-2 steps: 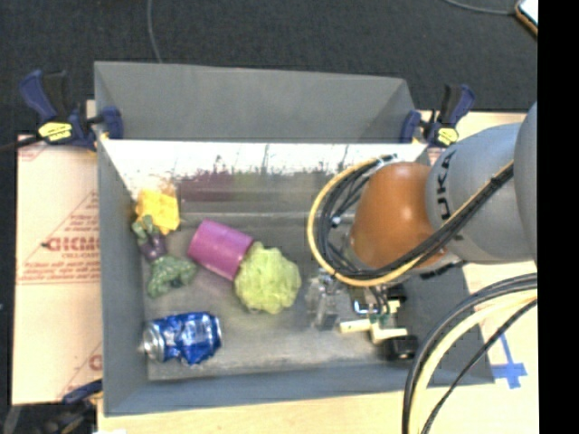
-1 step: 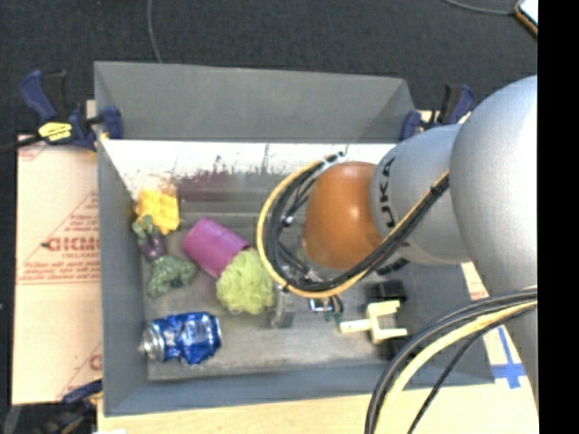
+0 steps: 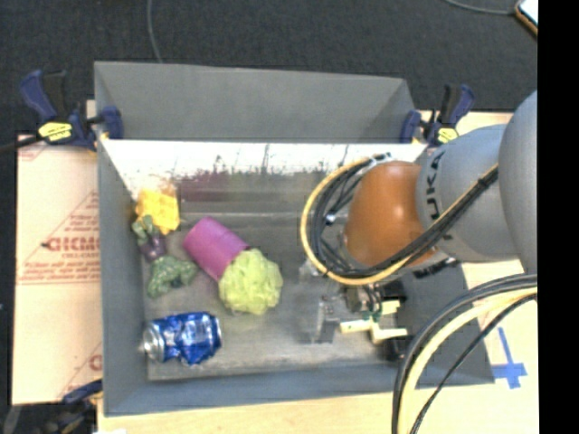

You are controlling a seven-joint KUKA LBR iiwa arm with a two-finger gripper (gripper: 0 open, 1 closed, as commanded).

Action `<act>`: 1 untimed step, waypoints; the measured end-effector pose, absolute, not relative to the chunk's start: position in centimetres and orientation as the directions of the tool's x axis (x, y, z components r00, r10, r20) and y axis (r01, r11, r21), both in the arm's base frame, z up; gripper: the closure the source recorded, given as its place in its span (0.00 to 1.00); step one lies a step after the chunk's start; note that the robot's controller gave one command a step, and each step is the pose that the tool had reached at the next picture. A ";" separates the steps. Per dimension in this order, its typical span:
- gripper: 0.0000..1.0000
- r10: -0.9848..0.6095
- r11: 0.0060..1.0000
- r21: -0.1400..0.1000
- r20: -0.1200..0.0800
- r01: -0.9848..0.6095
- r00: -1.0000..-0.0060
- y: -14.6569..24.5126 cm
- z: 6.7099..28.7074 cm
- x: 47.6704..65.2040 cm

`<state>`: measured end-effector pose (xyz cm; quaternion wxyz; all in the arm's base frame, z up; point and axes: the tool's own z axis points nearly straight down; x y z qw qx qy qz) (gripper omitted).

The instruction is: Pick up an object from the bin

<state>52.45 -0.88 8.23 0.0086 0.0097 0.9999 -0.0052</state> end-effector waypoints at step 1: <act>0.00 0.016 1.000 -0.008 -0.017 0.016 -1.000 -0.7 8.2 52.5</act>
Offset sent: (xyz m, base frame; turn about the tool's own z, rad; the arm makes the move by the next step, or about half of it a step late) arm 0.0238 0.0361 -0.0123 -0.0349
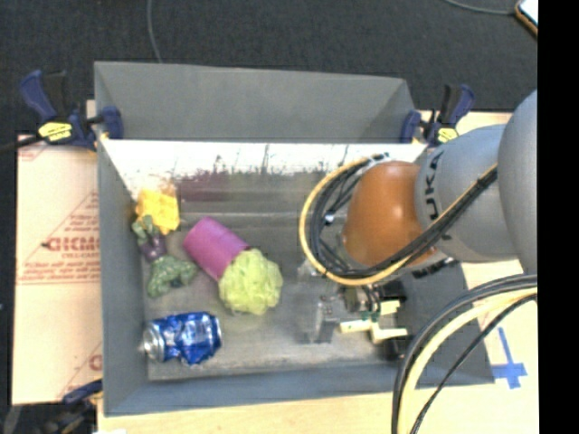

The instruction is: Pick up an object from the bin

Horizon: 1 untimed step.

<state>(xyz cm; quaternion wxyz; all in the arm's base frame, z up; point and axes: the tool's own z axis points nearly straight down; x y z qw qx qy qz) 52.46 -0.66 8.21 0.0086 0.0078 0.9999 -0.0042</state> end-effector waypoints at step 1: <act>0.00 -0.020 1.000 -0.009 -0.023 -0.020 -1.000 2.8 7.0 55.0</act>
Offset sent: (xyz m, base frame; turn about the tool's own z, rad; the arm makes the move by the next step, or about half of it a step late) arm 0.0367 0.0434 -0.0121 0.0337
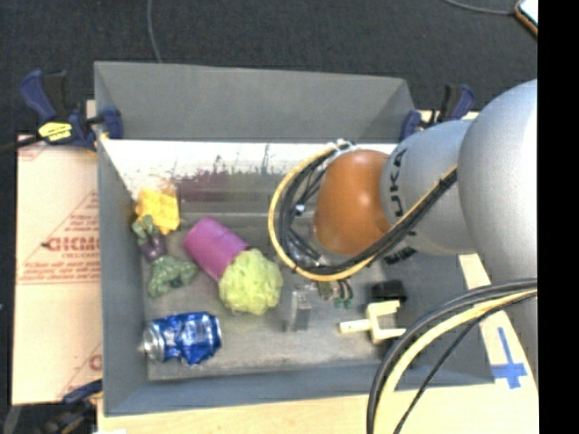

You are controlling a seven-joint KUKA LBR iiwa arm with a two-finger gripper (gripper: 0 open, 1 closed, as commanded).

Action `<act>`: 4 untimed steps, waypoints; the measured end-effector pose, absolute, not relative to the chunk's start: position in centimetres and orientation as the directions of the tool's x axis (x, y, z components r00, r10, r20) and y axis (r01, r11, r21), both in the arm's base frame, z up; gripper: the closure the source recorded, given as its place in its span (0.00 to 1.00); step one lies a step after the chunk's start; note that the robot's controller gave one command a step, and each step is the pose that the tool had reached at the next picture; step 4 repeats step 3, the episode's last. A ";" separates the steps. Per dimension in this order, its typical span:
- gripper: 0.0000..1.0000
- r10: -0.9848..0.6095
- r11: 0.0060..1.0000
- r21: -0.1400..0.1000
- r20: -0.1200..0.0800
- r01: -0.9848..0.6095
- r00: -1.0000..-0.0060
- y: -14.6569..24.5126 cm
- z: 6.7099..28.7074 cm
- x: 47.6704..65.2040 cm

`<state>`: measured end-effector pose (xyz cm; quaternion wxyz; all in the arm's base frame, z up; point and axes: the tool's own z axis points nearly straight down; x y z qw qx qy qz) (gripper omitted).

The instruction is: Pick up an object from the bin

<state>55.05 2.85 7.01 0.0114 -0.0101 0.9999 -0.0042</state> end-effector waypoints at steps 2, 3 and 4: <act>0.00 0.003 1.000 -0.009 -0.026 0.004 -1.000 4.3 7.1 55.9; 0.00 -0.045 0.999 -0.008 -0.026 -0.045 -0.999 4.2 7.1 56.7; 0.00 -0.045 0.999 -0.008 -0.026 -0.045 -0.999 4.2 7.1 56.7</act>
Offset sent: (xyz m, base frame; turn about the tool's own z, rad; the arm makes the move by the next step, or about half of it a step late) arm 0.0078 0.0247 0.0001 -0.0182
